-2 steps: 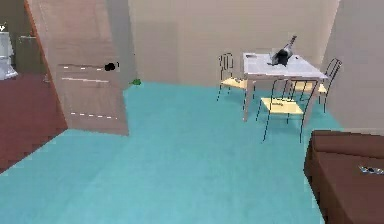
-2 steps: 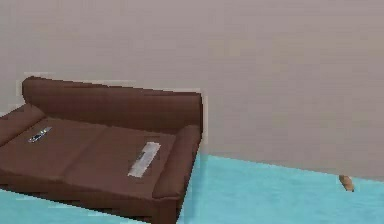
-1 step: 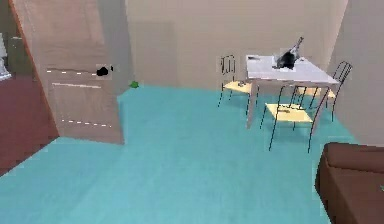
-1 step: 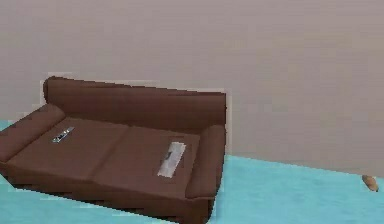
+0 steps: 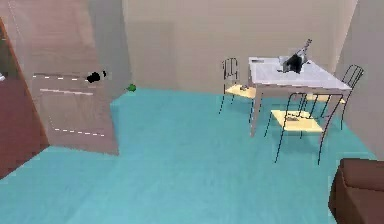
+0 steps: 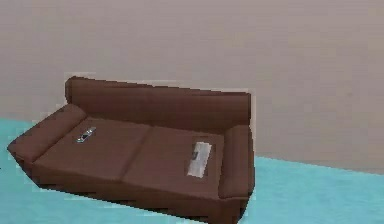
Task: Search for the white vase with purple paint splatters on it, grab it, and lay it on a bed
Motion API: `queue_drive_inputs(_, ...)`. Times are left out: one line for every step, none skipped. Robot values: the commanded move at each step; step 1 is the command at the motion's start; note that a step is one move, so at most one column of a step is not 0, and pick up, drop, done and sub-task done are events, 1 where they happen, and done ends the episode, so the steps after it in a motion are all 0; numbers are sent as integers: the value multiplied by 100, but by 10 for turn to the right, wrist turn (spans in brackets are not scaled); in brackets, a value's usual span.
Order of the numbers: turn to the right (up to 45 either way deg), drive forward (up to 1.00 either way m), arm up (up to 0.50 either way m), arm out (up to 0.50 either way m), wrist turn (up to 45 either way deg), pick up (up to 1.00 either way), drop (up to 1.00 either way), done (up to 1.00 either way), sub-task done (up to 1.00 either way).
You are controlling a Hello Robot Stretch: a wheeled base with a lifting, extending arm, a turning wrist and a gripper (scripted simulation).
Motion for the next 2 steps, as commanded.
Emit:
queue_drive_inputs(210, 0, 0, 0, 0, 0, 0, 0, 0)
queue_drive_inputs(0, 15, 0, 0, 0, 0, 0, 0, 0)
